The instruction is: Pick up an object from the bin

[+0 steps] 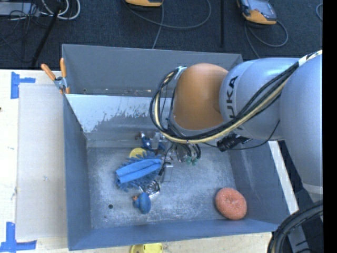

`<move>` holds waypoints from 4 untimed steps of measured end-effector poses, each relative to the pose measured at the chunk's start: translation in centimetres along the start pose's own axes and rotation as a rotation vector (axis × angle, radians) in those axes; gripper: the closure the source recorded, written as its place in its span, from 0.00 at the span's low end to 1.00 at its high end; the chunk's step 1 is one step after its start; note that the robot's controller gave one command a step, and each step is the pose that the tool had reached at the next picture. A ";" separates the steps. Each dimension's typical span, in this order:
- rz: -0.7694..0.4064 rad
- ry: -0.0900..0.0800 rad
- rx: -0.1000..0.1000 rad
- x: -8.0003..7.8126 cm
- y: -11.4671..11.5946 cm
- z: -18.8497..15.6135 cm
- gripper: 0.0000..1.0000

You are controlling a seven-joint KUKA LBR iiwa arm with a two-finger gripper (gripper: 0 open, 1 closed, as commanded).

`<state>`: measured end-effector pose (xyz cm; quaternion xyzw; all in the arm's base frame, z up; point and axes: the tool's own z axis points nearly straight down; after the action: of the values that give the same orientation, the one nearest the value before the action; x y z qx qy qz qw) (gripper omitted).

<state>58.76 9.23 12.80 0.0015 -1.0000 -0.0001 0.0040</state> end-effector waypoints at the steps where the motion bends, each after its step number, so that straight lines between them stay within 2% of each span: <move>1: 0.000 -0.001 0.000 0.0 0.0 -0.2 0.00; 2: -0.048 -0.013 0.000 3.8 1.8 3.4 0.00; 3: -0.034 -0.002 0.000 4.5 3.1 5.4 0.00; 4: -0.140 -0.009 0.000 0.3 3.4 5.4 1.00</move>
Offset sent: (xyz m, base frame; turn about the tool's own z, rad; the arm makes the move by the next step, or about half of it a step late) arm -0.0647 0.0303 -0.0580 -0.0761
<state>58.36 12.58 7.41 0.0712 -0.9975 -0.0005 -0.0004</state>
